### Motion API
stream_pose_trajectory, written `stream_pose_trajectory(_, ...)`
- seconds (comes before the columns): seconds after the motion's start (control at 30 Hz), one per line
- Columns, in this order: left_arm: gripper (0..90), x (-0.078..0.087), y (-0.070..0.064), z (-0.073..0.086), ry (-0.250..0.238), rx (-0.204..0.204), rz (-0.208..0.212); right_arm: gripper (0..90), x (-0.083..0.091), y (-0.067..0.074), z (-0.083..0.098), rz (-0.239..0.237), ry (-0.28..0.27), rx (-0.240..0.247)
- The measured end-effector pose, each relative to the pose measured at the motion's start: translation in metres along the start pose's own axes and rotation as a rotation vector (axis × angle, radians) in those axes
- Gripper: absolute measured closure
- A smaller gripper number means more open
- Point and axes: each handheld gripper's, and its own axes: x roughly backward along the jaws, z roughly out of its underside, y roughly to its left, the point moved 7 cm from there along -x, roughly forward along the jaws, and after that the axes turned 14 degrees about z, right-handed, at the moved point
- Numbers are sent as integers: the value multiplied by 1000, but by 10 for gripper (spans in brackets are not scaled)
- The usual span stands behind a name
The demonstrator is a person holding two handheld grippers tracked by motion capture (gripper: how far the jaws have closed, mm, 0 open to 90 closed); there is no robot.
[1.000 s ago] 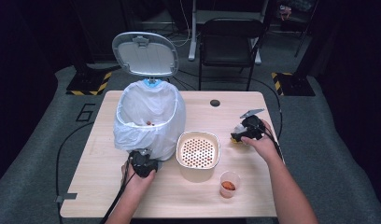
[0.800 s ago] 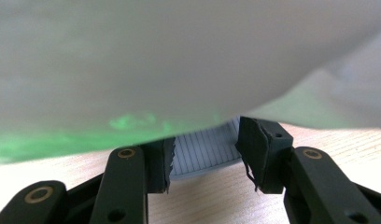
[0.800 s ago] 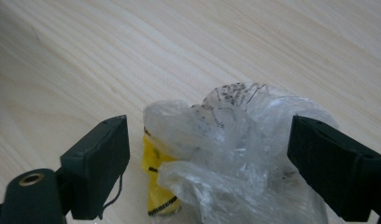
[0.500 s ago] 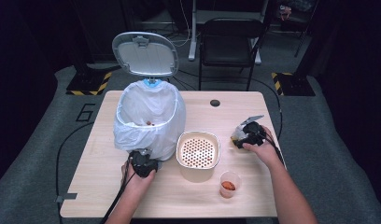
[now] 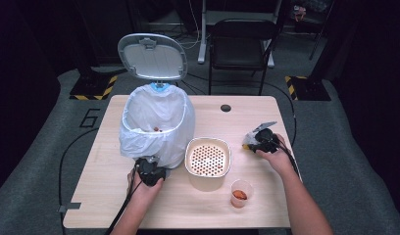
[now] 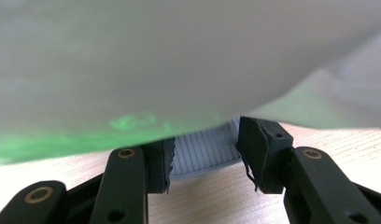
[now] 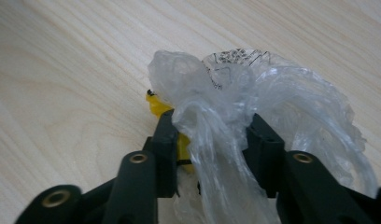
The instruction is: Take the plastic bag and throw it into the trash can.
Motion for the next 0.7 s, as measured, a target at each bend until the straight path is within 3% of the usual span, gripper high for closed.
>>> stream_pose_trajectory(0.07,560,0,1,0,4,-17,5,670,1,0,-1,-2,-11,-6)
stream_pose_trajectory(0.33,560,0,1,0,3,-17,7,709,13,-4,-6,-29,-13,-14)
stream_pose_trajectory(0.37,560,0,0,0,0,1,0,709,20,-4,-11,-45,-21,-37)
stream_pose_trajectory(0.7,560,0,0,0,0,1,0,709,51,-5,-30,-77,-43,-52)
